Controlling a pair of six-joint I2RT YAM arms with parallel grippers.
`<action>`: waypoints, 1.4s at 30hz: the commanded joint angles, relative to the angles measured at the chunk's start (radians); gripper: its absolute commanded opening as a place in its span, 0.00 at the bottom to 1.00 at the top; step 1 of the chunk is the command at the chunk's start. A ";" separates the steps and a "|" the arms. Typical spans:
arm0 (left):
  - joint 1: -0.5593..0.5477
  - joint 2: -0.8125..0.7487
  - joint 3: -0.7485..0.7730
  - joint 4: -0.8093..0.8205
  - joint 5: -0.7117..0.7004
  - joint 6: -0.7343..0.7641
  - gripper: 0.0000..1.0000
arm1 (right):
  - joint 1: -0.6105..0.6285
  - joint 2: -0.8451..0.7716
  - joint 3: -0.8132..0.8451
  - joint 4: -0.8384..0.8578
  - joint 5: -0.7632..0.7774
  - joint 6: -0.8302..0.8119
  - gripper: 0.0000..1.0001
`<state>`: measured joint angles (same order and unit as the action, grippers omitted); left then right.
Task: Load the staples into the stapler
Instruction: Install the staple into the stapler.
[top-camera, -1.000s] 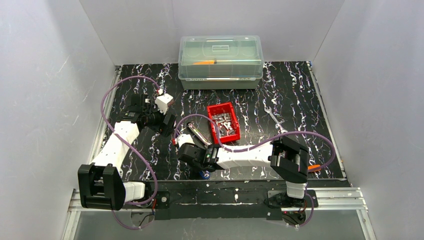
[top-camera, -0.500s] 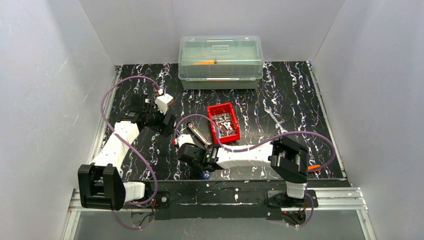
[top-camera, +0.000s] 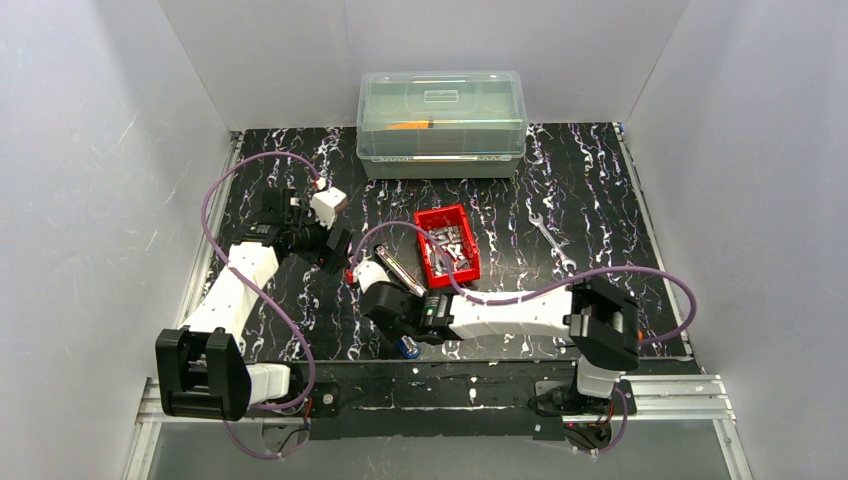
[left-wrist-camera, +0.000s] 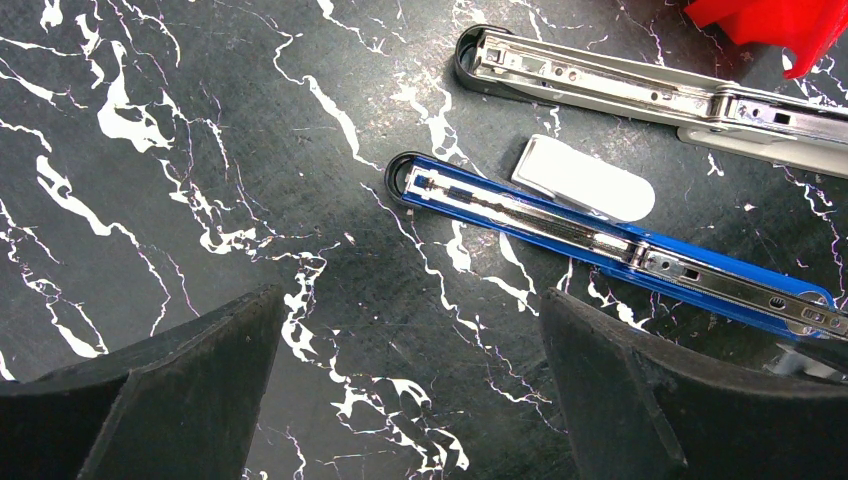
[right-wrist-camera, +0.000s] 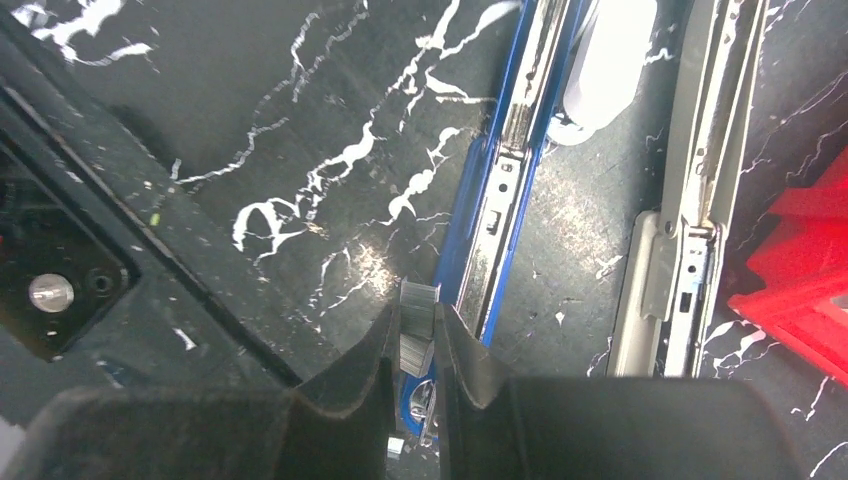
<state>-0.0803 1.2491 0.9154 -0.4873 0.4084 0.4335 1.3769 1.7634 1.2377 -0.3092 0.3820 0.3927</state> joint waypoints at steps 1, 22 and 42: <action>0.005 -0.034 0.030 -0.026 0.027 -0.005 0.99 | 0.007 -0.083 -0.032 0.104 0.005 0.004 0.21; 0.005 -0.027 0.038 -0.037 0.041 -0.012 0.99 | -0.022 -0.128 -0.169 0.158 -0.015 0.052 0.21; 0.005 0.000 0.053 -0.042 0.047 -0.017 0.99 | -0.046 -0.122 -0.203 0.187 -0.044 0.061 0.21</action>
<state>-0.0803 1.2495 0.9306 -0.5056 0.4282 0.4252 1.3411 1.6489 1.0328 -0.1555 0.3489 0.4427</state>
